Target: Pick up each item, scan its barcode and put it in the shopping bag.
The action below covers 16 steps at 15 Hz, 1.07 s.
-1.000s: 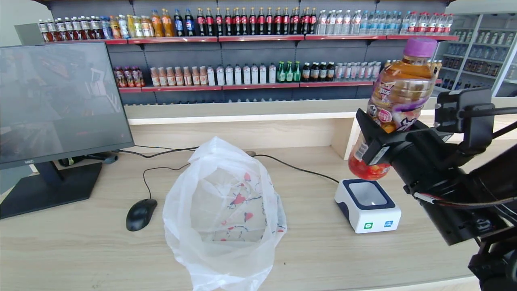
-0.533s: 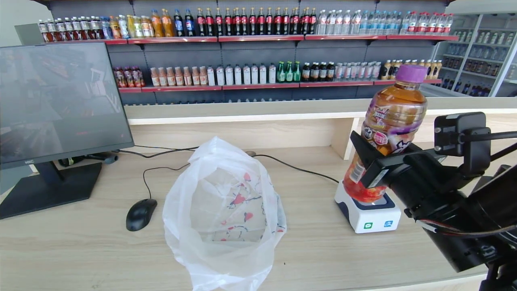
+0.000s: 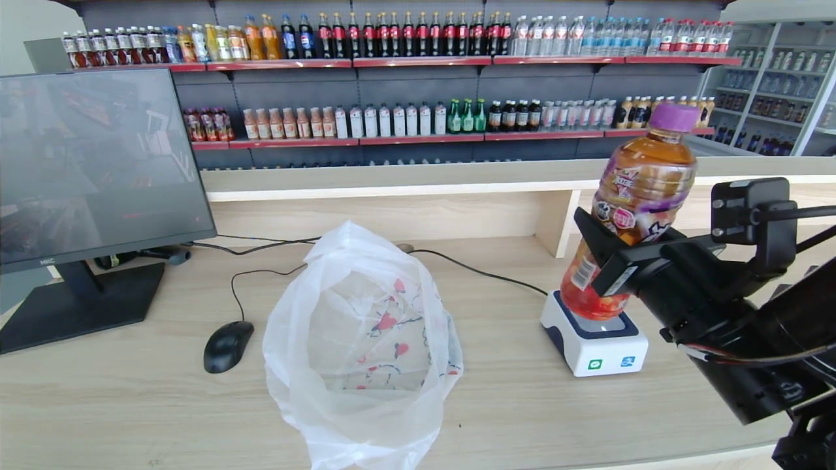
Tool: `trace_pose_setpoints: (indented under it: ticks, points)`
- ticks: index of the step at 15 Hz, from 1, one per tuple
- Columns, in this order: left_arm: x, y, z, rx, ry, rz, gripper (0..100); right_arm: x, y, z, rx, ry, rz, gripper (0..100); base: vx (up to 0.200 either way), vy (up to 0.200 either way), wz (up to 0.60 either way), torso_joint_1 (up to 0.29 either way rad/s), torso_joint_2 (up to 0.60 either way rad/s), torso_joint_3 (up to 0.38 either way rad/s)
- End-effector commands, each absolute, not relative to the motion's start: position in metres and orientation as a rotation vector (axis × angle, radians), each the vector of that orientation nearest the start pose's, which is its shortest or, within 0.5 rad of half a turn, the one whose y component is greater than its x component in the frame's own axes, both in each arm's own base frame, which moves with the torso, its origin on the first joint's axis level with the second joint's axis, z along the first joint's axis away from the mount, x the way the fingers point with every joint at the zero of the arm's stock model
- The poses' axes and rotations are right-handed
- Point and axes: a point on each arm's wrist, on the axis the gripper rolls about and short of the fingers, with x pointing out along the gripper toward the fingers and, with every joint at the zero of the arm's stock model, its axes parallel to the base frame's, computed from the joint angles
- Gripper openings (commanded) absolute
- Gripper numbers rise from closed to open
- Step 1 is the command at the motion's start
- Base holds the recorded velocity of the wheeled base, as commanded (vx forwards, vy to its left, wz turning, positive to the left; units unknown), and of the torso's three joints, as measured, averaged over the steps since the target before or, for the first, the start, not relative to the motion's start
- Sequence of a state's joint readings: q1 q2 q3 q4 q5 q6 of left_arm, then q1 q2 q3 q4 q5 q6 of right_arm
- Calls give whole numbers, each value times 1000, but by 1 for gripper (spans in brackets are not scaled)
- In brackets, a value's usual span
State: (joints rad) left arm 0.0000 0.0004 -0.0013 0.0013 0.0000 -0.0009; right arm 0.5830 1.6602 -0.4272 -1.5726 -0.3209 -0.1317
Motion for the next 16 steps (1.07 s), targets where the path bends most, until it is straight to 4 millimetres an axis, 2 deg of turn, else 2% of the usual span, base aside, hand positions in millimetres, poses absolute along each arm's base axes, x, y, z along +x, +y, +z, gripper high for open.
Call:
trace_pose_setpoints:
  ticks: [1,3,6,9,16]
  points:
    - [-23,0,75,0,0,0,0,216,134,196,24,-336,236,0,0,0,0,0,0,0]
    - [-23,0,75,-2,0,0,0,220,136,196,27,-333,216,0,0,0,0,0,0,0]
    - [-23,0,75,0,2,0,0,224,136,199,35,-344,193,0,-200,0,0,15,7,-1]
    - [-23,0,75,-2,2,0,0,226,133,199,43,-341,157,0,0,0,0,0,0,0]
    - [-23,0,75,-3,2,0,0,222,122,198,38,-333,128,0,0,200,0,8,2,3]
